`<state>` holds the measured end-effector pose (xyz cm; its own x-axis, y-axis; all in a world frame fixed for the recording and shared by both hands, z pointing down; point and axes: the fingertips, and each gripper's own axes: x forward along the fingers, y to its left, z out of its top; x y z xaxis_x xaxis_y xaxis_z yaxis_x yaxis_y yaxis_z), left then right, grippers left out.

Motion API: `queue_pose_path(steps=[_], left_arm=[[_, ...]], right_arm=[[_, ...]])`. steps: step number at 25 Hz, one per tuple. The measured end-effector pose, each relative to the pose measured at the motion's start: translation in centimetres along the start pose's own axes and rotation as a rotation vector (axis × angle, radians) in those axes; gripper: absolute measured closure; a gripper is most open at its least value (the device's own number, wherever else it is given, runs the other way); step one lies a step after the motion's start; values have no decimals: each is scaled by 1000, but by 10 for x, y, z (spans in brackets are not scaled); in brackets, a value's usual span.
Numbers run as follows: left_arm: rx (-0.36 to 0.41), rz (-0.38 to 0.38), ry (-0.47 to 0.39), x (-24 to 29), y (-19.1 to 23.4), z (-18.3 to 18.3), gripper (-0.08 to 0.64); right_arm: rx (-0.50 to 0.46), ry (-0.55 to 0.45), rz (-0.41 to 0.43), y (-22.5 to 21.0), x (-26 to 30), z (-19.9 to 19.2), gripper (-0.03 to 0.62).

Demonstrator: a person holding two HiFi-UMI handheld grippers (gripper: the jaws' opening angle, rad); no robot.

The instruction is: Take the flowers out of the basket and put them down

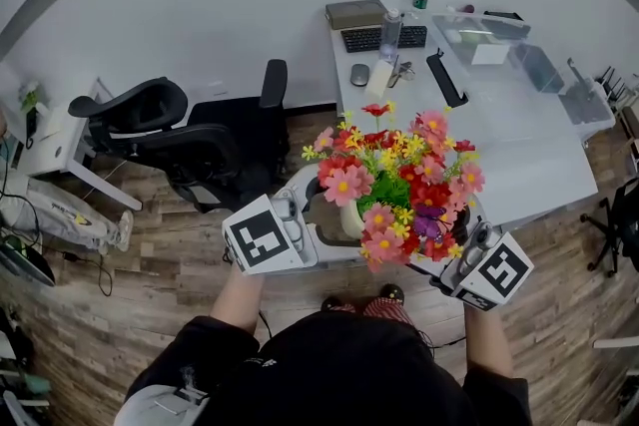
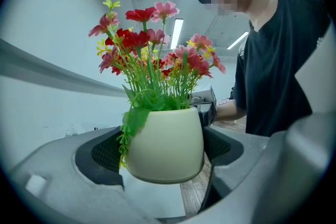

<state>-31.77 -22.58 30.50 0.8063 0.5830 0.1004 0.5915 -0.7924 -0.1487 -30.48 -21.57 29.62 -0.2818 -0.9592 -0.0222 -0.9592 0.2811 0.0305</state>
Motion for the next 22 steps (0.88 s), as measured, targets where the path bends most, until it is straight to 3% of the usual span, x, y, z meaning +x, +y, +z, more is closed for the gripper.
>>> queue_pose_path(steps=[6,22], left_arm=[[18,-23,16,15,11,-7,97],[32,-57,27,15,10,-11,97]], right_arm=[[11,11,-20,-18,-4,-7,147],[18,35,-44,-17,-4,-11,147]])
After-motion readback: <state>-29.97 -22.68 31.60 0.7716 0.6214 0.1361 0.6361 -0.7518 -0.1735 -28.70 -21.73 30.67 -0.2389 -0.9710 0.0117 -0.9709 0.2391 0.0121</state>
